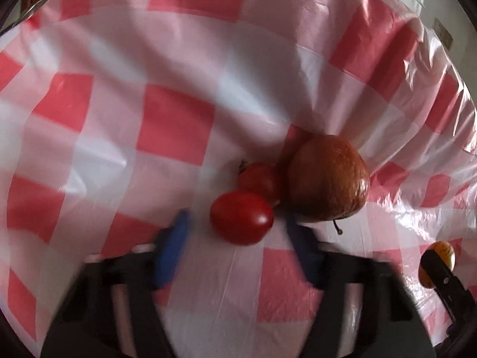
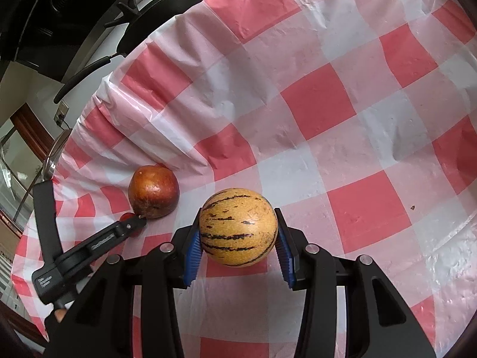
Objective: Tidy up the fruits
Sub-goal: 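Grasp the striped yellow melon with the right tool while the left tool grasps a red tomato, then carry the tomato and melon with both tools over the white box, then open the left tool to drop the tomato while the right tool drops the melon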
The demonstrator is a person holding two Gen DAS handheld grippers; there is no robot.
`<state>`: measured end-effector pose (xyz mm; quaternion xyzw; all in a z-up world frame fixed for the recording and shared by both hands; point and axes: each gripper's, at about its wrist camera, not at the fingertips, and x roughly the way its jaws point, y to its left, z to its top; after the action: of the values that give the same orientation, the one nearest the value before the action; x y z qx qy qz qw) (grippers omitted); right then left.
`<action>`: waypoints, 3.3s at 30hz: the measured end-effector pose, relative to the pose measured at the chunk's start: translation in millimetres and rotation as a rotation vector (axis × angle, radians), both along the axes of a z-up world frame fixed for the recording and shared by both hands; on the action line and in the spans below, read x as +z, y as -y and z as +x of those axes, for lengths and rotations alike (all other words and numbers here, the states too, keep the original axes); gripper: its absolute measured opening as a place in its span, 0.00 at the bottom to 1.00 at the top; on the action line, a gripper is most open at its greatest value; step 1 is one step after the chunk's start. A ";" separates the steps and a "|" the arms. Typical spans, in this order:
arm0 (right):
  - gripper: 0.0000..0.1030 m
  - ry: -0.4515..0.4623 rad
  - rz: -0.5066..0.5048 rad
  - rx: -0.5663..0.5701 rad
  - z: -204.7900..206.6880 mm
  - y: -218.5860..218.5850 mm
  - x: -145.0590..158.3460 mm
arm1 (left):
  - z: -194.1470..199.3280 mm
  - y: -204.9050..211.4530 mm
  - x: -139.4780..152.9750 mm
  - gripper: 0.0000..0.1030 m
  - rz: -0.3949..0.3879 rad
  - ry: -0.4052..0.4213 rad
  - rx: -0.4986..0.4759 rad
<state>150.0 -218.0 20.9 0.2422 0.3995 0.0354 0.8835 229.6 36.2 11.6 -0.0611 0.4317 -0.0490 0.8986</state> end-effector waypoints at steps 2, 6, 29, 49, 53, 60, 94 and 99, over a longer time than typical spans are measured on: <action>0.42 0.003 0.004 0.000 -0.3 0.3 -0.1 | -9.2 -1.8 1.9 0.38 0.008 0.015 -0.008; 0.42 0.007 0.007 -0.002 -1.3 0.7 0.2 | -57.4 -15.0 18.3 0.38 0.061 0.104 0.007; 0.42 -0.006 0.004 -0.005 0.1 0.4 -1.2 | -170.4 -152.2 7.1 0.38 -0.262 0.156 0.321; 0.42 -0.022 0.035 0.446 -137.2 -157.2 35.0 | -362.9 -216.1 28.9 0.38 -0.216 0.207 0.467; 0.42 -0.009 0.001 0.582 -187.9 -207.8 43.1 | -430.7 -243.7 27.9 0.38 -0.157 0.232 0.494; 0.42 0.030 -0.112 0.790 -269.5 -270.3 54.5 | -523.3 -282.9 15.8 0.38 -0.083 0.239 0.539; 0.42 -0.025 -0.487 1.695 -545.7 -444.7 -50.3 | -656.3 -383.6 -122.1 0.39 -0.060 -0.120 0.822; 0.42 -0.038 -0.538 1.770 -564.3 -451.8 -66.3 | -660.1 -385.9 -129.3 0.39 -0.080 -0.133 0.837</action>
<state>-414.3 233.8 -45.4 -0.3639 0.4481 0.5995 0.5544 -430.5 422.1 -117.7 -0.2689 0.4243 0.3075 0.8082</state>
